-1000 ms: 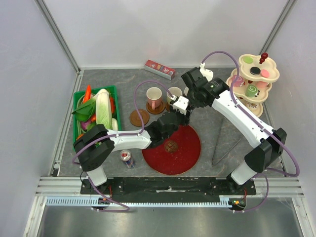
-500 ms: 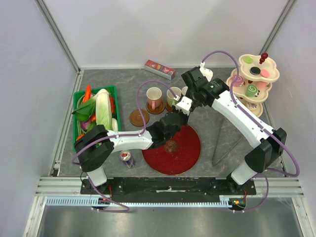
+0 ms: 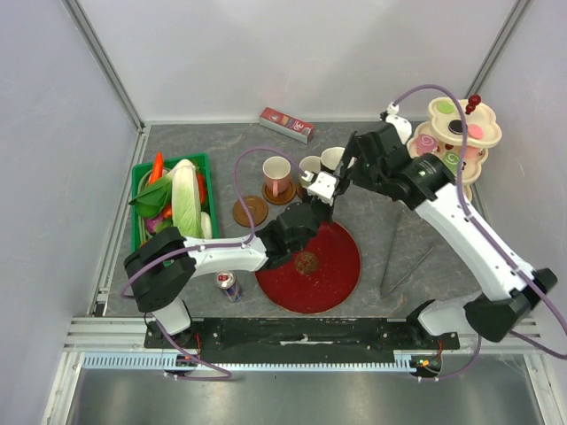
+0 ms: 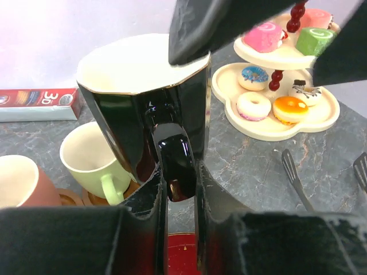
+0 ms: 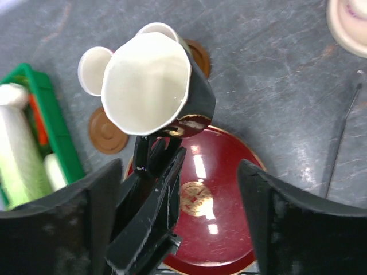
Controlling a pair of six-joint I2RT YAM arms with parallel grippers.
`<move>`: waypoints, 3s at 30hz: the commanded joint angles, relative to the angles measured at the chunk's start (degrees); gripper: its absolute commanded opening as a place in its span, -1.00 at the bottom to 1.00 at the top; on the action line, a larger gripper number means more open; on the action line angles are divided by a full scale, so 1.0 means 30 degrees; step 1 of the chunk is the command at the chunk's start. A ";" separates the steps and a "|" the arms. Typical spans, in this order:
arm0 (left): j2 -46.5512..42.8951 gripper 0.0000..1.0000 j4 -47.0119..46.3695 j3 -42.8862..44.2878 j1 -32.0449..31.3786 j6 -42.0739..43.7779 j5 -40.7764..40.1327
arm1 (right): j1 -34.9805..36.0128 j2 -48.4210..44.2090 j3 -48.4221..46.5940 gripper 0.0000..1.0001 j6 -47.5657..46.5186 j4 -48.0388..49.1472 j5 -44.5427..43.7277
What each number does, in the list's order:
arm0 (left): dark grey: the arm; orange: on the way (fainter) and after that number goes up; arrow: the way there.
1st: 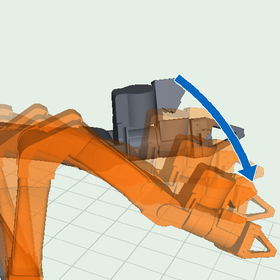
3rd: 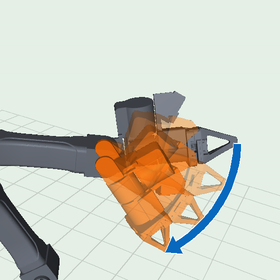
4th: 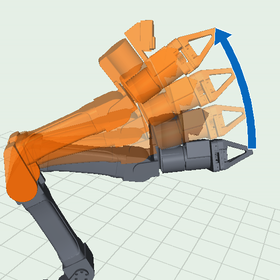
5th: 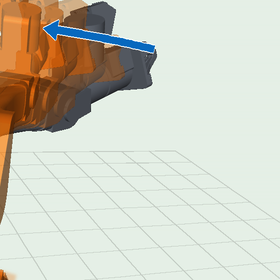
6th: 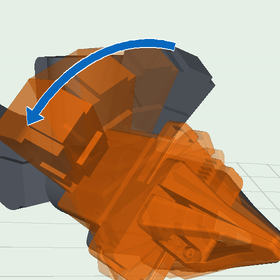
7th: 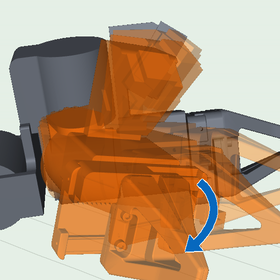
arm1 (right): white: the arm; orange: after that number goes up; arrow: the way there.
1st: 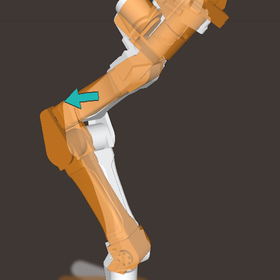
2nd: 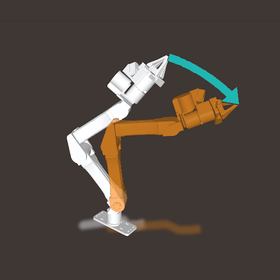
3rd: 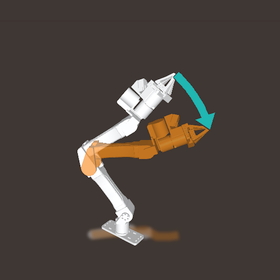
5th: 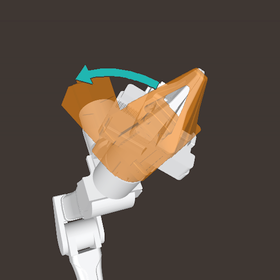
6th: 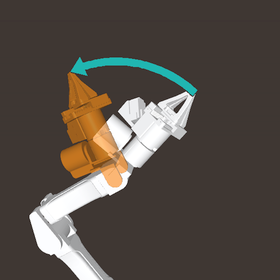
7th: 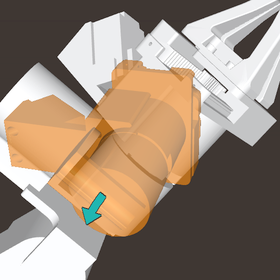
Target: Serve the afternoon tea
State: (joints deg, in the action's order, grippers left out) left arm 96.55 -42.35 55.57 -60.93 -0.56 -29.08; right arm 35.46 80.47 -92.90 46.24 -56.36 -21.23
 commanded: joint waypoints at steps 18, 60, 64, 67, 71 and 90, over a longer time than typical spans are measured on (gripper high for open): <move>-0.8217 -0.96 -0.2583 -0.5834 0.0531 0.3292 -0.6533 | 0.0190 -0.6754 0.3456 0.96 -0.1174 0.3727 -0.1507; -0.4030 -0.96 -0.4985 -0.9704 0.6247 -0.3182 -0.4897 | 0.0190 -0.7340 0.7149 0.96 -0.2376 0.4870 -0.2414; -0.3885 -0.96 -0.5131 -1.0056 0.6275 -0.3768 -0.4838 | 0.0190 -0.7339 0.7295 0.96 -0.2405 0.4899 -0.2414; -0.3387 -0.96 -0.5220 -1.0028 0.6218 -0.4003 -0.4634 | 0.0191 -0.7369 0.7383 0.96 -0.2346 0.4899 -0.2443; -0.2801 -0.96 -0.4986 -0.9852 0.6188 -0.4267 -0.4691 | 0.0162 -0.7398 0.7442 0.96 -0.2346 0.4899 -0.2502; -0.3151 -0.40 -0.2994 -1.0349 0.5749 -0.5498 -0.5452 | 0.0191 -0.7838 0.7969 0.96 -0.2404 0.5192 -0.2503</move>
State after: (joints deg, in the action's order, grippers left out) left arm 88.55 -50.26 24.97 -42.63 -14.09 -42.46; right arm 36.05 58.30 -69.60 39.40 -43.09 -27.51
